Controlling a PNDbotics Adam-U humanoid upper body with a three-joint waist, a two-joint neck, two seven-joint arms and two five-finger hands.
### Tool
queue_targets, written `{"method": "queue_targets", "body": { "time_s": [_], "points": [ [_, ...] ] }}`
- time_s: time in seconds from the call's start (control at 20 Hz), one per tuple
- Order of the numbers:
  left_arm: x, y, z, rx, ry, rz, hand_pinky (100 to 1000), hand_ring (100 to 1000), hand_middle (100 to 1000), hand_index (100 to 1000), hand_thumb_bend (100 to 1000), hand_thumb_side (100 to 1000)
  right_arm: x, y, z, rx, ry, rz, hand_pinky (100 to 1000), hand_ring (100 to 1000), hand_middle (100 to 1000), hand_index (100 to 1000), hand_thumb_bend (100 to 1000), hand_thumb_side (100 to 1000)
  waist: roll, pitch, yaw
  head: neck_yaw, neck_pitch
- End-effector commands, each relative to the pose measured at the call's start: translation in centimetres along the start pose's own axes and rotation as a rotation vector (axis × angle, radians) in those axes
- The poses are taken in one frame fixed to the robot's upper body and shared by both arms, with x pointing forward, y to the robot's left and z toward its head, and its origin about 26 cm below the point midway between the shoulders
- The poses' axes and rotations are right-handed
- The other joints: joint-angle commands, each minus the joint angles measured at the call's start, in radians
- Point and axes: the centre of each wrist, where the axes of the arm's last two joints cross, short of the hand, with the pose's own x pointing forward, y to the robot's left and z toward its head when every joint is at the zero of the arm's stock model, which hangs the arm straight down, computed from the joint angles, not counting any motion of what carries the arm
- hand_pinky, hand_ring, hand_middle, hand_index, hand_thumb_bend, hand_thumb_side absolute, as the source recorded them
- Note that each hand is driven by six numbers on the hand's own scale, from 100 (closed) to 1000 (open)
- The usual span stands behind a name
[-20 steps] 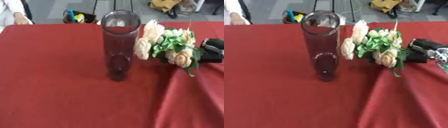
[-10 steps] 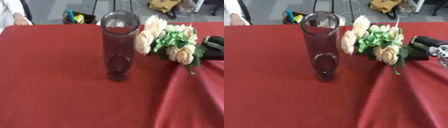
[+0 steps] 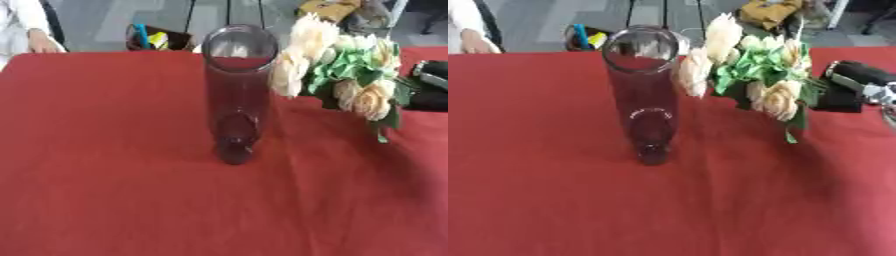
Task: Arrange flowers into the vase.
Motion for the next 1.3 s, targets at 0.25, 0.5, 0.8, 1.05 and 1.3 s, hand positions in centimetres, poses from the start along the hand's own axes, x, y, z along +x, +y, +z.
{"method": "queue_targets", "body": {
  "time_s": [0.25, 0.5, 0.8, 1.05, 1.3],
  "points": [
    [0.6, 0.6, -0.8, -0.027, -0.036, -0.025, 720, 869, 859, 965, 100, 971, -0.4, -2.6, 1.0, 0.008, 0.001, 0.026, 225, 100, 100, 143, 100, 973, -0.004, -0.020, 0.002, 0.002, -0.002],
    [0.6, 0.6, -0.9, -0.028, -0.038, -0.024, 719, 868, 859, 965, 100, 971, -0.1, -3.2, 1.1, -0.055, -0.002, 0.017, 122, 100, 100, 100, 100, 970, -0.005, -0.019, 0.003, 0.006, -0.002],
    [0.6, 0.6, -0.9, -0.031, -0.037, -0.023, 719, 868, 858, 966, 100, 968, 1.6, -4.1, 1.3, -0.158, -0.022, 0.035, 100, 100, 100, 100, 100, 889, -0.009, -0.020, 0.005, 0.015, 0.000],
    [0.6, 0.5, -0.9, -0.035, -0.037, -0.023, 719, 867, 857, 966, 100, 966, 2.5, -4.5, 1.3, -0.227, 0.008, 0.038, 100, 100, 100, 100, 100, 845, -0.013, -0.024, 0.009, 0.024, -0.002],
    [0.6, 0.5, -0.9, -0.036, -0.032, -0.022, 718, 867, 857, 966, 100, 967, 3.4, -5.7, 1.1, -0.336, 0.025, -0.050, 100, 100, 100, 100, 100, 949, -0.016, -0.031, 0.010, 0.044, 0.005]
  ]
}}
